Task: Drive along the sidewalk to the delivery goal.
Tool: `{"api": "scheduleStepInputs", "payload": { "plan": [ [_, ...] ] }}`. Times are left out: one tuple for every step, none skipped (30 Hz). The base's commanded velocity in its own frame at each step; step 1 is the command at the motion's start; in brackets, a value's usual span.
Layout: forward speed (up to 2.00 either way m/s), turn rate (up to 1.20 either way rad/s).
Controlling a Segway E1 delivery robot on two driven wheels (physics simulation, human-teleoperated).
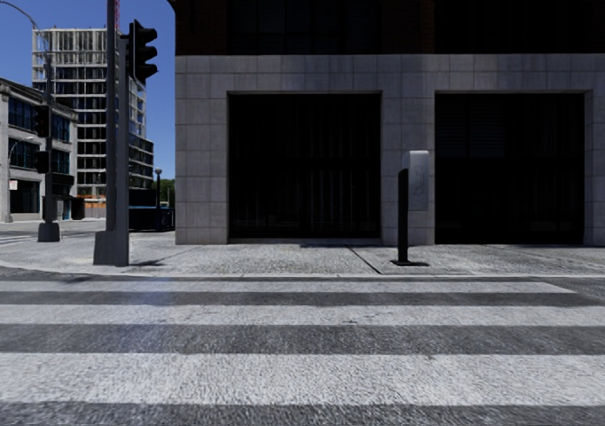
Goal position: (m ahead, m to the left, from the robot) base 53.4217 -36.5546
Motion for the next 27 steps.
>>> {"api": "scheduleStepInputs", "payload": {
  "plan": [
    [1.78,0.18],
    [1.78,0.18],
    [1.78,0.18],
    [1.78,0.18],
    [1.78,0.18],
    [1.78,0.18],
    [1.78,0.18],
    [1.78,0.18],
    [1.78,0.18],
    [1.78,0.18],
    [1.78,0.18],
    [1.78,0.18],
    [1.78,0.18],
    [1.78,0.14],
    [1.78,0.0],
    [1.78,0.0],
    [1.78,0.0],
    [1.78,0.0],
    [1.78,0.0],
    [1.78,0.0],
    [1.78,0.0],
    [1.79,0.0],
    [1.79,0.0],
    [1.79,0.0],
    [1.8,0.0],
    [1.8,0.0],
    [1.8,0.0]
  ]
}}
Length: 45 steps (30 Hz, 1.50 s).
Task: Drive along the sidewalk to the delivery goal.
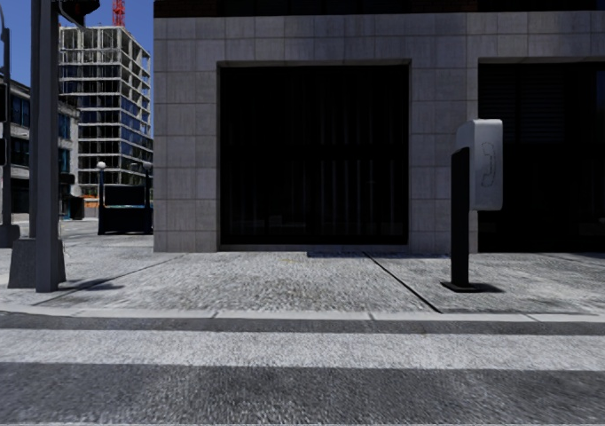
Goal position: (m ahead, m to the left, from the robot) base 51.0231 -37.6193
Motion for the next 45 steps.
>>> {"api": "scheduleStepInputs", "payload": {
  "plan": [
    [1.8,0.0],
    [1.8,0.0],
    [1.8,0.0],
    [1.8,0.0],
    [1.8,0.0],
    [1.8,0.0],
    [1.8,0.0],
    [1.8,0.0],
    [1.8,0.0],
    [1.8,0.0],
    [1.8,0.0],
    [1.8,0.0],
    [1.8,0.0],
    [1.8,0.0],
    [1.8,0.0],
    [1.8,0.0],
    [1.8,0.0],
    [1.8,0.0],
    [1.8,0.0],
    [1.8,0.0],
    [1.8,0.0],
    [1.87,0.0],
    [1.87,0.0],
    [1.94,0.0],
    [1.97,0.0],
    [1.98,0.0],
    [1.98,0.0],
    [1.98,0.0],
    [1.98,0.0],
    [1.98,0.0],
    [1.98,0.0],
    [1.98,0.0],
    [1.94,0.0],
    [1.87,0.0],
    [1.84,0.0],
    [1.82,0.0],
    [1.81,0.0],
    [1.81,0.0],
    [1.79,0.0],
    [1.79,0.0],
    [1.79,0.0],
    [1.79,0.0],
    [1.79,0.0],
    [1.78,0.0],
    [1.72,-0.09]
  ]
}}
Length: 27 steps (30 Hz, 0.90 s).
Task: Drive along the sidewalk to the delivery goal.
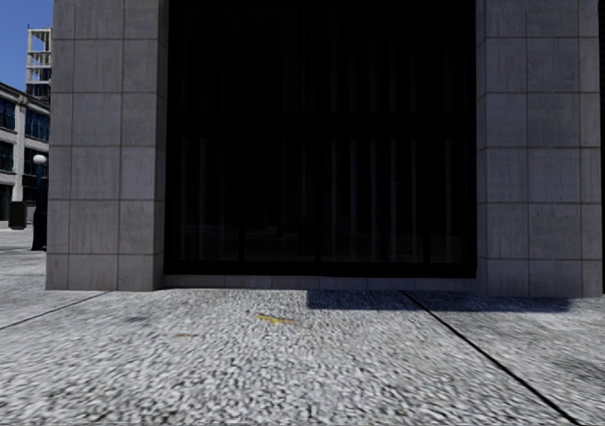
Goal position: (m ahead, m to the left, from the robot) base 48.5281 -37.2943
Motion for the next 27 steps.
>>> {"api": "scheduleStepInputs", "payload": {
  "plan": [
    [1.67,-0.18],
    [1.64,-0.25],
    [1.63,-0.28],
    [1.62,-0.29],
    [1.62,-0.36],
    [1.61,-0.4],
    [1.57,-0.57],
    [1.57,-0.59],
    [1.56,-0.6],
    [1.56,-0.6],
    [1.56,-0.6],
    [1.55,-0.66],
    [1.55,-0.71],
    [1.54,-0.74],
    [1.54,-0.76],
    [1.54,-0.77],
    [1.53,-0.77],
    [1.52,-0.77],
    [1.52,-0.78],
    [1.52,-0.78],
    [1.5,-0.81],
    [1.5,-0.81],
    [1.48,-0.83],
    [1.46,-0.84],
    [1.46,-0.85],
    [1.46,-0.85],
    [1.46,-0.85]
  ]
}}
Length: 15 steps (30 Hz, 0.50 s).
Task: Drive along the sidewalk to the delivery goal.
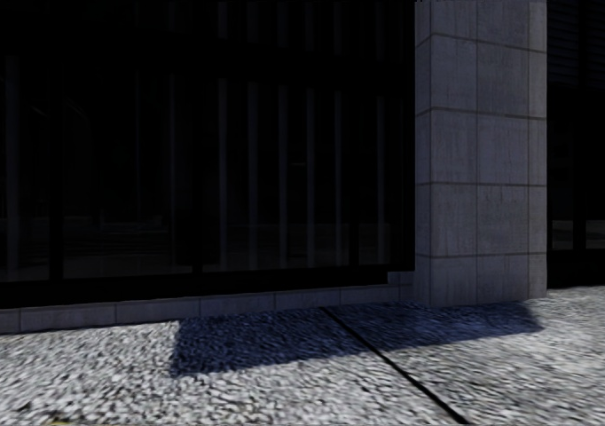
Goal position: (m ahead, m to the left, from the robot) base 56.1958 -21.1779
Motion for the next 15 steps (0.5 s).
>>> {"api": "scheduleStepInputs", "payload": {
  "plan": [
    [1.46,-0.85],
    [1.46,-0.85],
    [1.45,-0.85],
    [1.45,-0.85],
    [1.44,-0.86],
    [1.44,-0.86],
    [1.44,-0.86],
    [1.44,-0.86],
    [1.44,-0.86],
    [1.44,-0.86],
    [1.44,-0.86],
    [1.44,-0.86],
    [1.44,-0.86],
    [1.44,-0.86],
    [1.44,-0.86]
  ]
}}
